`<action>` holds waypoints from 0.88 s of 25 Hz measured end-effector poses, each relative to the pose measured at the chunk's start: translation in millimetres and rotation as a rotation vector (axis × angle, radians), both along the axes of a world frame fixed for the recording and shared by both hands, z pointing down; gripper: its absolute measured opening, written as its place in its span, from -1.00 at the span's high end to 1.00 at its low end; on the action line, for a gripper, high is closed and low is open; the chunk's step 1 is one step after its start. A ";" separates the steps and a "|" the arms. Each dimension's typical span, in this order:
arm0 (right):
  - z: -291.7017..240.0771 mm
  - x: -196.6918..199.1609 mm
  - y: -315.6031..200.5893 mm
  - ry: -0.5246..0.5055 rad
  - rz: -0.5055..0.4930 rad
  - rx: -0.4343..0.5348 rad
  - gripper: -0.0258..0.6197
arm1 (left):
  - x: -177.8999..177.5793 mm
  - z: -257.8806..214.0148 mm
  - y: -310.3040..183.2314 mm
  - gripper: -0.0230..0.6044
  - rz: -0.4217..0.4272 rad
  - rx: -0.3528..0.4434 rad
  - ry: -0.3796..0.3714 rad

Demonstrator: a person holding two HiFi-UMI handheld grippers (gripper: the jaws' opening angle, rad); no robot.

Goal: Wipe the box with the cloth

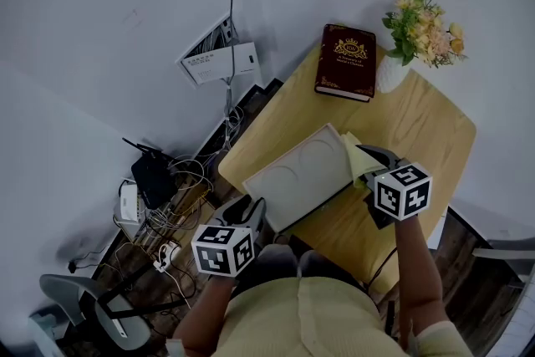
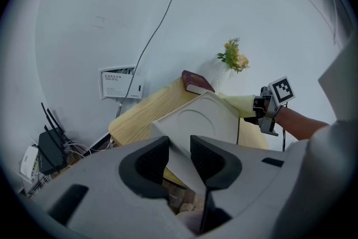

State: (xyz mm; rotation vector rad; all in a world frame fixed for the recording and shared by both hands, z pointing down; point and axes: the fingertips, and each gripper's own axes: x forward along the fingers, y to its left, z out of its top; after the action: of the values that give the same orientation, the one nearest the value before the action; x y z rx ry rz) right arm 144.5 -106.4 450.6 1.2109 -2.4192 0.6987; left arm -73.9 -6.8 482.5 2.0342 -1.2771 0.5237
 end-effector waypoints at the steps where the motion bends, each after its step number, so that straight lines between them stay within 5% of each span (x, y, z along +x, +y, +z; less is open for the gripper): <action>1: 0.1 0.1 0.0 -0.001 0.000 -0.001 0.83 | 0.1 0.0 0.1 0.54 -0.001 -0.001 -0.004; 22: -0.6 0.4 0.4 -0.001 0.017 0.006 0.83 | -3.3 -0.9 -9.8 0.54 0.002 -0.001 -0.038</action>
State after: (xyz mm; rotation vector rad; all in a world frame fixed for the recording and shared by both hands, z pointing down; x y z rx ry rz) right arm 144.9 -106.0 450.0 1.2355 -2.4154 0.6977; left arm -77.2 -16.6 481.6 2.0338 -1.2965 0.5664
